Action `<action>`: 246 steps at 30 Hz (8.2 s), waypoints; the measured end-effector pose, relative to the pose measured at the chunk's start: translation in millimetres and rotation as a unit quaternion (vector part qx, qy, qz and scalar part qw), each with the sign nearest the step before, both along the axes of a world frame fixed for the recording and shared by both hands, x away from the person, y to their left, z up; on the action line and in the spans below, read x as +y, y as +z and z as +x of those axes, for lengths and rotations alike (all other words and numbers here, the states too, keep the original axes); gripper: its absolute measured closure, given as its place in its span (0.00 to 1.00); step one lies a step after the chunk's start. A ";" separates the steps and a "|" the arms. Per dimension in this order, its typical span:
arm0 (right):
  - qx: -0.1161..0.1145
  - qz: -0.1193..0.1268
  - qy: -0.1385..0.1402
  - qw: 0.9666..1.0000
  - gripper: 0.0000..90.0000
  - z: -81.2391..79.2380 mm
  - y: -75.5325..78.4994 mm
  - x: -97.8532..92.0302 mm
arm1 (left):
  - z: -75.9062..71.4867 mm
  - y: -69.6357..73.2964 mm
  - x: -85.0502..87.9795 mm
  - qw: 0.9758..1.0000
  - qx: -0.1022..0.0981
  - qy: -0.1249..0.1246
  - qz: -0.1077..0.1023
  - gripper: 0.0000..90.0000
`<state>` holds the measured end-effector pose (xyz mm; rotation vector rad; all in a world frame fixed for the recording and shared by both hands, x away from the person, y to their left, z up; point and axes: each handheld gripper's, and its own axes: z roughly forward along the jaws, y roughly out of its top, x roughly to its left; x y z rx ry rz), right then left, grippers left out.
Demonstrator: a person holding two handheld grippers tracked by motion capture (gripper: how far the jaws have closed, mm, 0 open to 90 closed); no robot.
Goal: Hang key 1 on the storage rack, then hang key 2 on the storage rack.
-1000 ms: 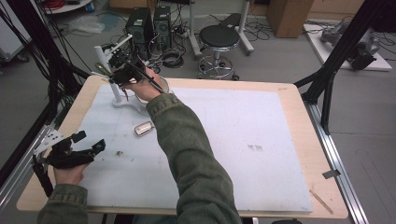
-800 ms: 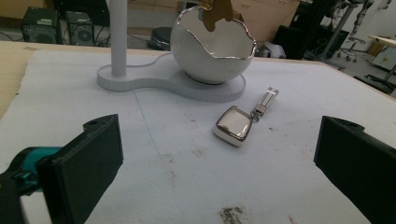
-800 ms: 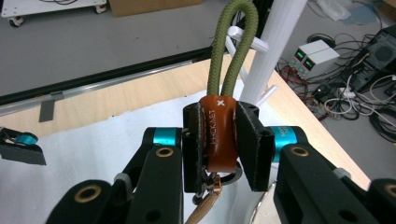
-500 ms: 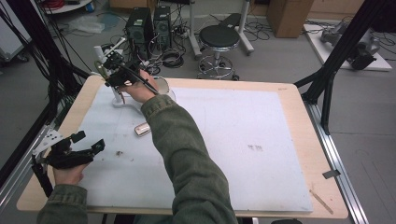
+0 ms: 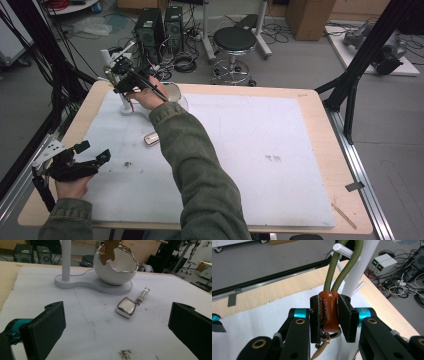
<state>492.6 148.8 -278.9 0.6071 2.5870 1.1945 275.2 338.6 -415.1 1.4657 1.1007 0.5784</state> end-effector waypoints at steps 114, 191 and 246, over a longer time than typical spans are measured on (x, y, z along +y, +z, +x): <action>-0.013 0.048 -0.152 0.987 0.01 -66.2 -13.8 -241.1 | 4.4 -1.2 -8.7 1.000 0.006 -0.003 0.011 0.02; -0.027 0.153 -0.297 0.942 0.01 -191.3 -122.3 -413.7 | 6.0 -0.9 -12.2 1.000 0.007 -0.003 0.018 0.02; -0.050 0.149 -0.349 0.924 0.01 -233.5 -147.3 -441.8 | 61.6 10.5 -77.0 0.983 0.086 -0.093 0.129 0.02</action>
